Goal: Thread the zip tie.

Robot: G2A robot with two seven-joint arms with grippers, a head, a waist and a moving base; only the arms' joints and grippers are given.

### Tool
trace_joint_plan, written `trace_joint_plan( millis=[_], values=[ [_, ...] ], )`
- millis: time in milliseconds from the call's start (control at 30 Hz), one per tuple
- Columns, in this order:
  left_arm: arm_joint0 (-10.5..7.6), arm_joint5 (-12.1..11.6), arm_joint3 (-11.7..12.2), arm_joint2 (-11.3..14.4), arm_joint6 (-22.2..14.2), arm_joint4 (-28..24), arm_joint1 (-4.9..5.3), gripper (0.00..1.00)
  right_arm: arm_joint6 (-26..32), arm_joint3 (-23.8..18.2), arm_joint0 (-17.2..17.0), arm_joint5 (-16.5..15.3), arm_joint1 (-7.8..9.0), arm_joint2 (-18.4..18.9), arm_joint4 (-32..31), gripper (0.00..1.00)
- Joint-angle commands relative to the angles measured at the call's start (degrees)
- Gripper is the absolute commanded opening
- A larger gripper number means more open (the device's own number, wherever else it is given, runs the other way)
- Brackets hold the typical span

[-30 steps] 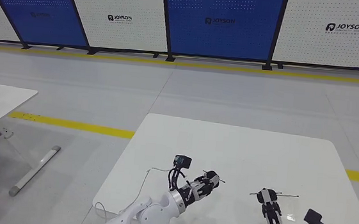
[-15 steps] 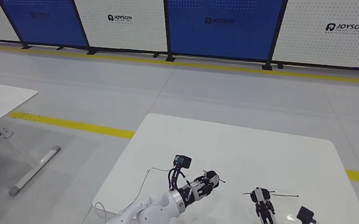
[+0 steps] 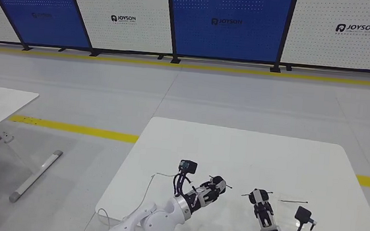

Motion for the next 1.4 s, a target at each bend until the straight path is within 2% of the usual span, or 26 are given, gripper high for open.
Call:
trace_joint_plan(
  millis=[0,167,433,700,1033,1367],
  values=[
    [-0.10,0.53,0.01,0.10,0.76,-1.14,-0.16,0.00,0.00,0.00,0.00,-0.01,0.00,0.00,0.00,0.00],
    [-0.73,2.44,0.64,1.61,2.78,-4.28,-0.86,0.00,0.00,0.00,0.00,-0.01,0.00,0.00,0.00,0.00],
    [-0.73,2.44,0.64,1.61,2.78,-4.28,-0.86,0.00,0.09,-0.01,0.24,0.34,-0.12,-0.06,0.40,0.00],
    [-0.73,2.44,0.64,1.61,2.78,-4.28,-0.86,0.00,-1.43,4.83,5.49,1.44,-2.01,-4.17,1.19,0.00],
    [-0.73,2.44,0.64,1.61,2.78,-4.28,-0.86,0.00,-1.11,4.80,5.50,1.72,-2.03,-4.09,1.14,0.00],
    [-0.73,2.44,0.64,1.61,2.78,-4.28,-0.86,0.00,-1.96,4.38,5.62,2.17,-2.78,-3.93,-0.83,0.00]
  ],
)
